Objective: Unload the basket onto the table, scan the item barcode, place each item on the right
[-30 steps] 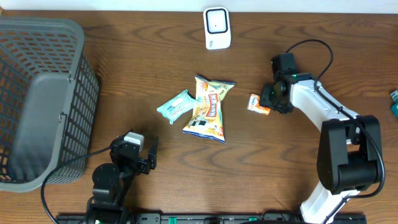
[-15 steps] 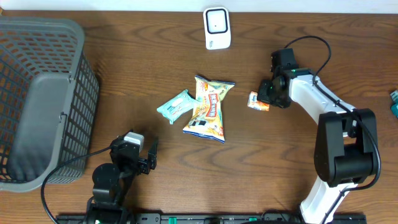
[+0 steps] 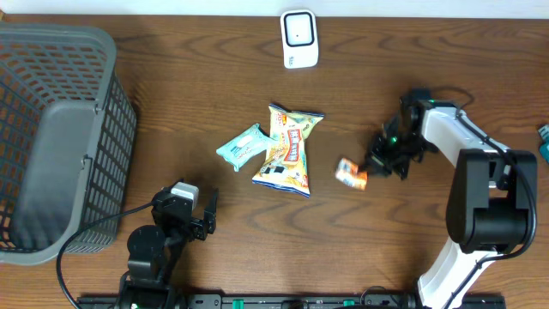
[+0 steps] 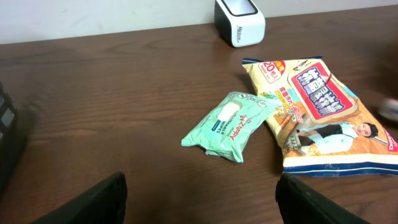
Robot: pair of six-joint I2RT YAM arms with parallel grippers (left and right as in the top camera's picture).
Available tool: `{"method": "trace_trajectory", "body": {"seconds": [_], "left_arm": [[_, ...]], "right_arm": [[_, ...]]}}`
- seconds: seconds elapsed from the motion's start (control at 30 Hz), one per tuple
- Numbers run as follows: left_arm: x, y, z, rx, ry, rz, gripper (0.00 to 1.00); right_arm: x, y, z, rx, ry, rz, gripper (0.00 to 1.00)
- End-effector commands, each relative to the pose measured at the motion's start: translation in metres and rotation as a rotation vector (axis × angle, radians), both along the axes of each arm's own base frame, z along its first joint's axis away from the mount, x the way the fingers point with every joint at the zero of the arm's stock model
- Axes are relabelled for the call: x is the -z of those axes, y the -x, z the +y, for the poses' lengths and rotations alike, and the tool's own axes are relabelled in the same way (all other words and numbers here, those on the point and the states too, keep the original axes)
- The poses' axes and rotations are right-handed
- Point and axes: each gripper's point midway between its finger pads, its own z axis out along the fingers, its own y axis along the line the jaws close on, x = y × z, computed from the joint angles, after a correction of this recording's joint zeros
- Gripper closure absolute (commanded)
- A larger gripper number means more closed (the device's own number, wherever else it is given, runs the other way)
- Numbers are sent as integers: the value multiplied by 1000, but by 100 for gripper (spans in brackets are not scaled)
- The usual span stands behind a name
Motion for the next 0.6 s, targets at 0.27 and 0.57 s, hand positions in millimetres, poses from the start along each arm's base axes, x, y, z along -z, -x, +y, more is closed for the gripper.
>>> {"method": "trace_trajectory", "body": {"seconds": [0.27,0.57], "left_arm": [[14,4,-1,5,14,49,23],[14,4,-1,5,14,49,23]], "right_arm": [[-66,63,21,116,-248,329,99],[-108,85,39,29,-462,365,99]]}}
